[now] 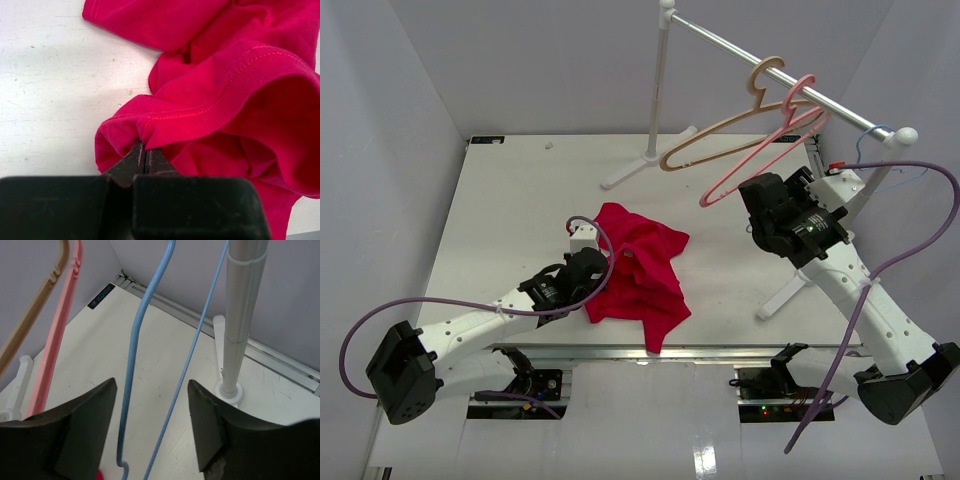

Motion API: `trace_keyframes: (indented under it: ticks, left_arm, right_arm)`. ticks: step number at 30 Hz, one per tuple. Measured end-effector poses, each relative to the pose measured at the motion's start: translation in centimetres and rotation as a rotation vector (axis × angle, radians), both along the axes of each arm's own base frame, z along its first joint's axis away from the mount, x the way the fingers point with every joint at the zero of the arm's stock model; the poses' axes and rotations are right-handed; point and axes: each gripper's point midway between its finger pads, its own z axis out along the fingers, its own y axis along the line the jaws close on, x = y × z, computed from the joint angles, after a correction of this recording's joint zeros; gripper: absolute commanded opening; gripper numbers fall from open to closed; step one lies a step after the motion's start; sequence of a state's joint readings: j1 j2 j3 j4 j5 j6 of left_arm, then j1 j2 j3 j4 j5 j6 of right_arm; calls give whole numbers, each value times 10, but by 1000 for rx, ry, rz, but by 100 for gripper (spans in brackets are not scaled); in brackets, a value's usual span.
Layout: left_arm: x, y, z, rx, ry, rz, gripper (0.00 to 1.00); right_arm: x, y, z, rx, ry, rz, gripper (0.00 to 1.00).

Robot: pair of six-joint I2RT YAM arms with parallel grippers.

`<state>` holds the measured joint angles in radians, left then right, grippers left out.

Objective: Place the t-shirt on the hanger

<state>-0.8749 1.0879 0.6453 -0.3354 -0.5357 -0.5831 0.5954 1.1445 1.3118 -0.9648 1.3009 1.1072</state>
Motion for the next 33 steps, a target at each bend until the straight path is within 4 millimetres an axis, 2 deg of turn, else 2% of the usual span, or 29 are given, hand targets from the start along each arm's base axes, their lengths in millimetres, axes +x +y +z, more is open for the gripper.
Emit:
trace_keyframes:
  ticks: [4, 9, 15, 22, 27, 28, 33]
  left_arm:
    - [0, 0, 0, 0, 0, -1, 0]
    - [-1, -2, 0, 0, 0, -7, 0]
    - [-1, -2, 0, 2, 0, -9, 0]
    - [-1, -1, 0, 3, 0, -9, 0]
    - [-1, -1, 0, 4, -1, -10, 0]
    - [-1, -1, 0, 5, -1, -11, 0]
    - [-1, -1, 0, 5, -1, -11, 0]
  right_arm:
    - [-1, 0, 2, 4, 1, 19, 49]
    - [-14, -5, 13, 7, -23, 75, 40]
    - [-23, -10, 28, 0, -53, 117, 36]
    - [-15, -4, 26, -34, -11, 158, 31]
    - [-12, -2, 20, -47, 24, 189, 10]
    - [-12, -1, 19, -50, 30, 195, 8]
    - [-10, 0, 20, -74, 55, 226, 8]
